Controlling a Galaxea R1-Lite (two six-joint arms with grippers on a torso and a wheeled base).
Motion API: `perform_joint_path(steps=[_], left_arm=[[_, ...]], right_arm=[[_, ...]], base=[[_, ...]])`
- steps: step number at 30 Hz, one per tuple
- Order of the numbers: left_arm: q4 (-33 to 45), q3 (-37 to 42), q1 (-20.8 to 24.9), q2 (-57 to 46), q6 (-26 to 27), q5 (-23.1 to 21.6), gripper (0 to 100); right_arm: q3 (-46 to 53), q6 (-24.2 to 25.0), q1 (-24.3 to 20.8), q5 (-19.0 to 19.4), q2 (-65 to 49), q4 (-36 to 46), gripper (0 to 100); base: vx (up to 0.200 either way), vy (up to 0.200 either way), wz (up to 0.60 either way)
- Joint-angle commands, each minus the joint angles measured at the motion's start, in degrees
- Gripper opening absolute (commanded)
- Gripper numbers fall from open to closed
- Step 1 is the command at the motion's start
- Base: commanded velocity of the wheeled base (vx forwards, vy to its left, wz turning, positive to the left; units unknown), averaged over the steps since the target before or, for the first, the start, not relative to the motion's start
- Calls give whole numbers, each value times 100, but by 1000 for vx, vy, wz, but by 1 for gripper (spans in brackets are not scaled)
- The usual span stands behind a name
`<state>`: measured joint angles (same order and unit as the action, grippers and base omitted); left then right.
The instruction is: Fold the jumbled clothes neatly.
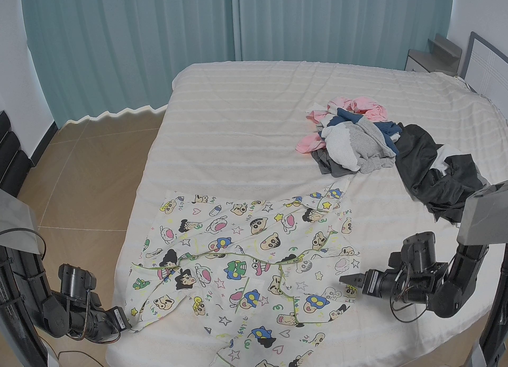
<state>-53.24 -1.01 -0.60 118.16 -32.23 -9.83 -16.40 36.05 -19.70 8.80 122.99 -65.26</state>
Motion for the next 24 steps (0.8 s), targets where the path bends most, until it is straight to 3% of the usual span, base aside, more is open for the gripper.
perform_joint_path(steps=[1,10,24], left_arm=[[-3,101,-2,5,-2,-2,0],[-3,101,-2,5,-2,-2,0],[-3,101,-2,5,-2,-2,0]], right_arm=[[708,-221,-289,25,744,-945,100],[655,-309,-280,-239,1509,-1929,100],[251,-309,-280,-493,1429,-2211,100]], base=[[0,0,0],[0,0,0],[0,0,0]])
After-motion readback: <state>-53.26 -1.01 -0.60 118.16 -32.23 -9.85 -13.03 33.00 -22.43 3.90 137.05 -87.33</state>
